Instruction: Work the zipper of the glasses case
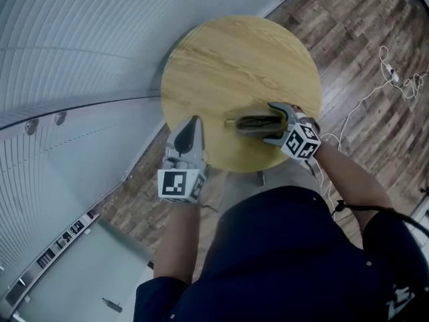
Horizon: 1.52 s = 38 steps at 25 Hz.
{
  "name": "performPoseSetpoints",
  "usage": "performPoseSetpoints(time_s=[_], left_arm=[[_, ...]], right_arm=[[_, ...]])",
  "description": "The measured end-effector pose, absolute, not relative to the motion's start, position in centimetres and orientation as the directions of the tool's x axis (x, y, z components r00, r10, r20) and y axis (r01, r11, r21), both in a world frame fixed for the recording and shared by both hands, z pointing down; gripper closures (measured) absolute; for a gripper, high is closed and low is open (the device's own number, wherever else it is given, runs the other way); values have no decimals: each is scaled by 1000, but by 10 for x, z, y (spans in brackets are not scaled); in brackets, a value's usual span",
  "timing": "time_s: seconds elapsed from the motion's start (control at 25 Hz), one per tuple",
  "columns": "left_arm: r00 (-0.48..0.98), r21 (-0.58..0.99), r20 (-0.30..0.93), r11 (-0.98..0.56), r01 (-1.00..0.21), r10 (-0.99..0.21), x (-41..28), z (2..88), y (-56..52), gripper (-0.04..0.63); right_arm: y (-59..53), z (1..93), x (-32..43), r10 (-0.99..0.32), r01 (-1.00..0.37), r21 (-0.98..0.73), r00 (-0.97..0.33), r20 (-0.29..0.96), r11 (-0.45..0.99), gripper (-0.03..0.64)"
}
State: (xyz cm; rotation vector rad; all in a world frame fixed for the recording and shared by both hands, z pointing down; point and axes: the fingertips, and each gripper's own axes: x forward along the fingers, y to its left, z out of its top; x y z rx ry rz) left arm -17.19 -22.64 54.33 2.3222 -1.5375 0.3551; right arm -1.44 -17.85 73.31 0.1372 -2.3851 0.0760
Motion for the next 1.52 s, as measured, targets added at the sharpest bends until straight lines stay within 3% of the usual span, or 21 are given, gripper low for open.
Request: performPoseSetpoints(time_s=[0.48,0.52,0.64,0.76,0.88,1.04,1.52], left_arm=[[350,138,393,-322,-937,-850,-183,537,-229,592],[349,140,394,-320,-937,-850,-185,538,-228,592],[356,150,392,-323,-934,-848,-186,537,-227,592],[356,150,392,-323,-934,-848,-186,536,-226,592],[355,148,395,-323,-935,-848,-187,539,-225,592],[352,147,401,-320,-936,-846,-194,543,-217,592],[444,198,383,-397,-896,-810,-200,549,-213,592]], right_arm=[[-177,752,-22,4,-70,-73,-690,724,995,147],[-179,750,-22,6,-75,-80,-693,721,994,161],[-187,742,-22,-3,-92,-85,-697,717,992,325],[-188,746,-23,24,-89,-114,-677,736,990,327],[-181,769,-26,61,-56,-118,-599,798,991,284],[-168,775,-43,99,-11,-131,-594,798,991,302],[-188,734,-25,-42,-246,-194,-714,699,950,321]])
